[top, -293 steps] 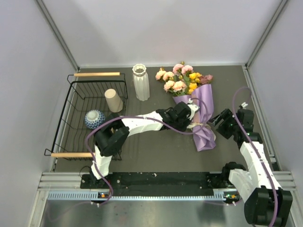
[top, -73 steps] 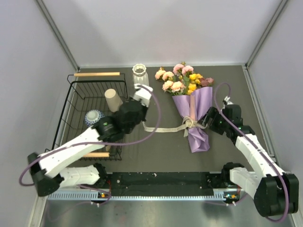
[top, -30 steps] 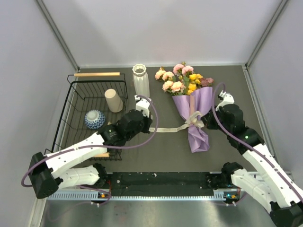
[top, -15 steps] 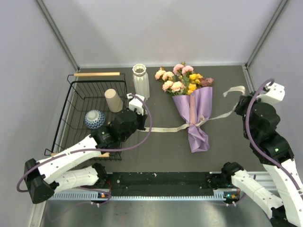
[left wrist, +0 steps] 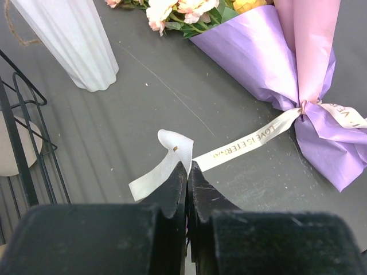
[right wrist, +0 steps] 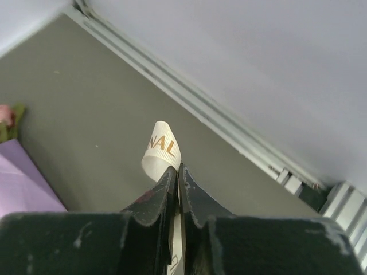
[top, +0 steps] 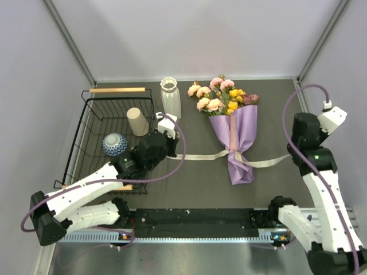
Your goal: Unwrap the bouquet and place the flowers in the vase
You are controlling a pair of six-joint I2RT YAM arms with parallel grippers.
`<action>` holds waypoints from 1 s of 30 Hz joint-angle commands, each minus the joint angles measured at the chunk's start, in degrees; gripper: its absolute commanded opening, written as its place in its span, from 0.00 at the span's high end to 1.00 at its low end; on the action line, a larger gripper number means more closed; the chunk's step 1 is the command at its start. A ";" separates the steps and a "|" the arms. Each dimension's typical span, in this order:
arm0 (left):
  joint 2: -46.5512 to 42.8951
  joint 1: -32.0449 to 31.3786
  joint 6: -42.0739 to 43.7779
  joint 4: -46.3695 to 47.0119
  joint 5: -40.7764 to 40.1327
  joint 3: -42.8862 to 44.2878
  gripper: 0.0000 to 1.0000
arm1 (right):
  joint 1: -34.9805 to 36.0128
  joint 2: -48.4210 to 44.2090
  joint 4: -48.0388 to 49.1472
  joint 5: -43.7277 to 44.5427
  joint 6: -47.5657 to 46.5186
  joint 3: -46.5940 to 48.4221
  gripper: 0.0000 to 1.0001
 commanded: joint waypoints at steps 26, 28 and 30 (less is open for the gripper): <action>-5.43 0.32 5.70 1.35 11.81 4.16 0.22 | -11.89 11.93 1.03 -46.62 1.20 8.22 0.10; -4.37 0.32 5.25 2.94 14.53 3.90 0.23 | -5.38 10.17 4.55 -55.54 1.98 2.50 0.13; -1.48 0.32 5.16 5.49 20.15 4.07 0.26 | -1.69 8.50 7.71 -63.39 3.56 -4.32 0.20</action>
